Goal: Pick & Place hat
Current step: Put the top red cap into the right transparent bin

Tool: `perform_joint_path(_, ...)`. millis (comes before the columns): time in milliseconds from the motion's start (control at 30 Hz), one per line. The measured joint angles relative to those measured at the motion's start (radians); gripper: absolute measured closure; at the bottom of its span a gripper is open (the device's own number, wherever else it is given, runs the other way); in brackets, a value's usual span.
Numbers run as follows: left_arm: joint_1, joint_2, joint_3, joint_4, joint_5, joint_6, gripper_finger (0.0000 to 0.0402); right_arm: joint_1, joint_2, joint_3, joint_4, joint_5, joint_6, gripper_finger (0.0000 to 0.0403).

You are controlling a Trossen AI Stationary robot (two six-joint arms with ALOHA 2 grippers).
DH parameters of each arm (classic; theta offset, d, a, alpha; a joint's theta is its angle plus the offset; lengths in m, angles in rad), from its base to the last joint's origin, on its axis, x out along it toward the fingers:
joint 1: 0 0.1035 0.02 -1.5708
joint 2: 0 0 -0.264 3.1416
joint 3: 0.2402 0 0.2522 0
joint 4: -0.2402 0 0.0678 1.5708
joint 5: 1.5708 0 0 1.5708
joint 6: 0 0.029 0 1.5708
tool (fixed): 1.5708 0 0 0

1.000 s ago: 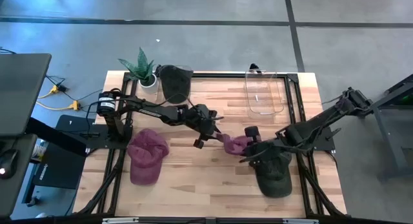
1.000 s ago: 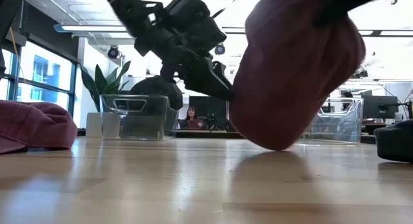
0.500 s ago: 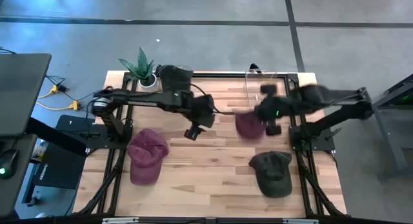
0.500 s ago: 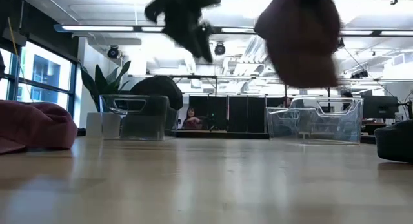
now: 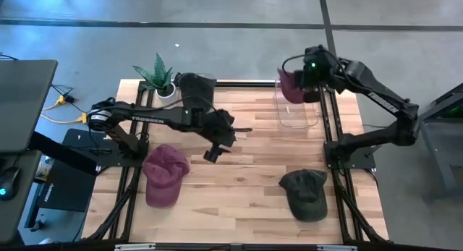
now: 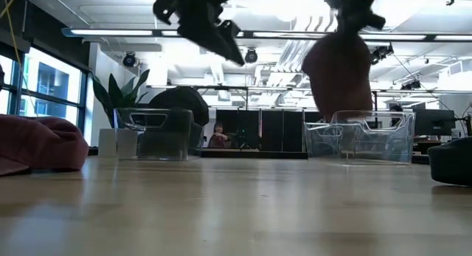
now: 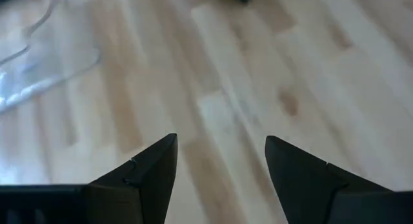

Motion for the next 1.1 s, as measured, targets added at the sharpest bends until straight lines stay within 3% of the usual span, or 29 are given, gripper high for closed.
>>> perform_joint_path(267, -0.011, -0.005, -0.163, 0.261, 0.065, -0.062, 0.0177, -0.122, 0.000, -0.258, 0.199, -0.166, -0.053, 0.0373)
perform_joint_path(633, -0.011, -0.005, -0.255, 0.427, 0.101, -0.113, 0.0177, -0.211, 0.001, -0.434, 0.492, -0.181, -0.080, 0.0383)
perform_joint_path(733, -0.011, -0.005, -0.255, 0.437, 0.104, -0.112, 0.0177, -0.236, 0.001, -0.435, 0.541, -0.160, -0.039, 0.0353)
perform_joint_path(1000, -0.011, -0.005, -0.254, 0.464, 0.105, -0.120, 0.0177, -0.283, 0.001, -0.421, 0.506, -0.250, 0.001, 0.0239)
perform_joint_path(1100, -0.011, -0.005, -0.254, 0.460, 0.105, -0.127, 0.0177, -0.278, -0.011, -0.421, 0.514, -0.196, -0.003, 0.0199)
